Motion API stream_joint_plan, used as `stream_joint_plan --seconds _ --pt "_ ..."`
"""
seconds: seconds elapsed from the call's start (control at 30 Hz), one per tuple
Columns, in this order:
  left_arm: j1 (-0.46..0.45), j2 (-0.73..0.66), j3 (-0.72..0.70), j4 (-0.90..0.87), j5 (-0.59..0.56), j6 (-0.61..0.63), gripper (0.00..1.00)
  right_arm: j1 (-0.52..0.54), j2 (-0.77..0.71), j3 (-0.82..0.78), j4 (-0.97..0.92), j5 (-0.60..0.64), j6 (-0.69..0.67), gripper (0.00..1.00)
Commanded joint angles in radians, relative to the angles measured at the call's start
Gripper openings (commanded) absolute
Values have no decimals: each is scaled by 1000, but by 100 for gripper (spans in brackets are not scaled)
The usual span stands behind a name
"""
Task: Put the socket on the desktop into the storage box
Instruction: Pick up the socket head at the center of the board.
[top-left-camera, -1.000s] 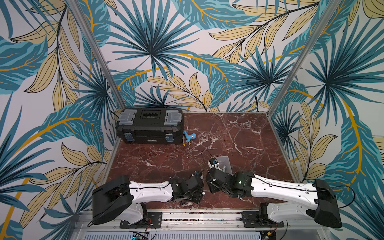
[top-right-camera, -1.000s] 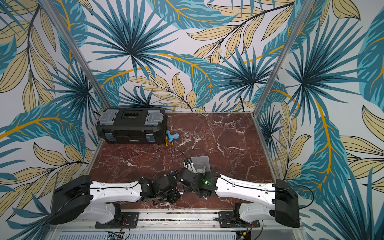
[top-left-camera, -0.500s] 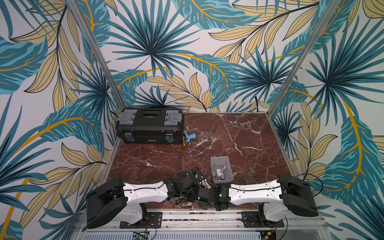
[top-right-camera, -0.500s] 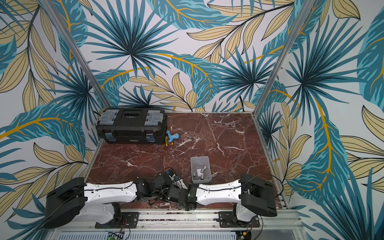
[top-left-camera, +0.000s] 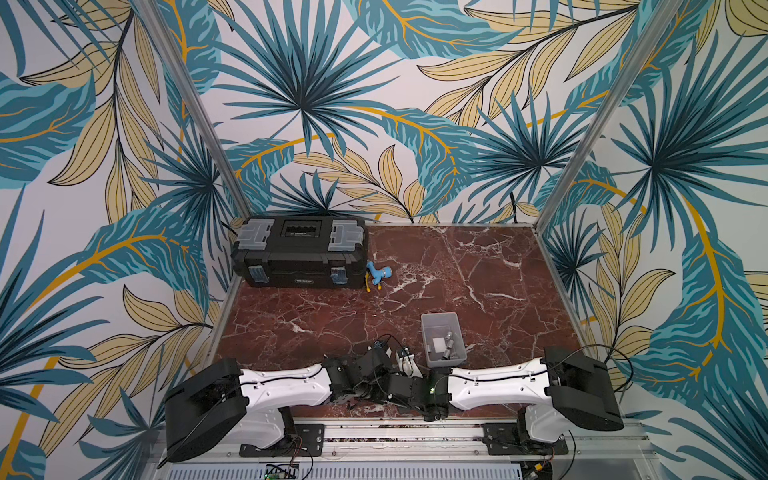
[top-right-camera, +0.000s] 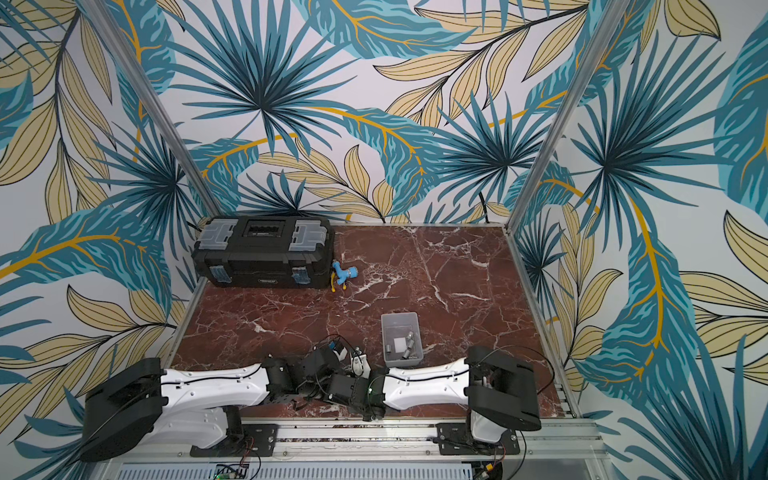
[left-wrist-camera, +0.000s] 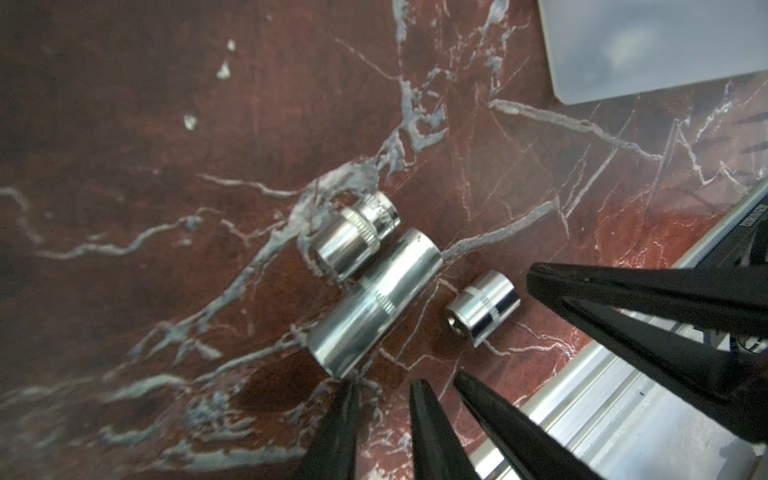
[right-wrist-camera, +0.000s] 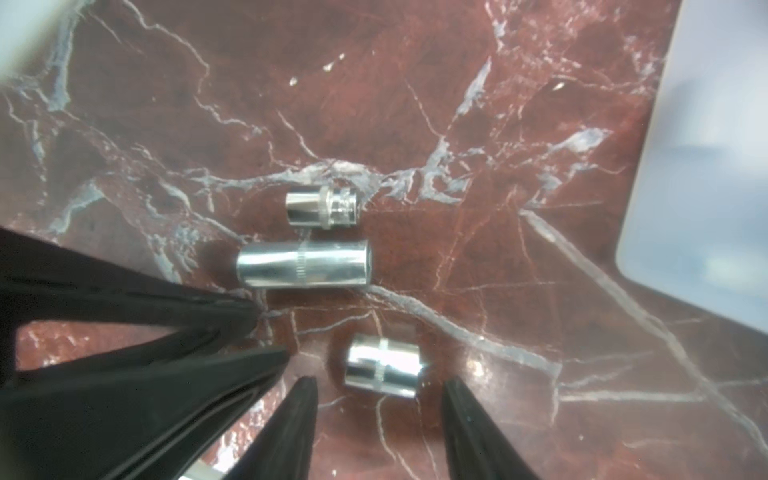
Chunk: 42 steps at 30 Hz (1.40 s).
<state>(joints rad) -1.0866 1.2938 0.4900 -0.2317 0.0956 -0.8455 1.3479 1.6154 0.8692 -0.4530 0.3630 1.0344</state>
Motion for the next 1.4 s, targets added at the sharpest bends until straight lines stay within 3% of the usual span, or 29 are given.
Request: stream_joint_plan --seconds 0.0,0.47,0.73,0.83,1.37 --pt "-5 -26 -38 12 1 -2 27 -18 49 14 -27 31 40 50" --pt "17 43 -28 54 38 16 28 -74 120 -10 -48 -15 124 31" --pt "22 52 -19 33 31 19 32 -83 125 -12 -70 -20 147 30" --pt "24 50 -22 25 29 18 32 -82 120 -9 -70 -21 140 16" --pt "26 66 -21 36 26 16 34 10 -256 -35 -93 167 27 12"
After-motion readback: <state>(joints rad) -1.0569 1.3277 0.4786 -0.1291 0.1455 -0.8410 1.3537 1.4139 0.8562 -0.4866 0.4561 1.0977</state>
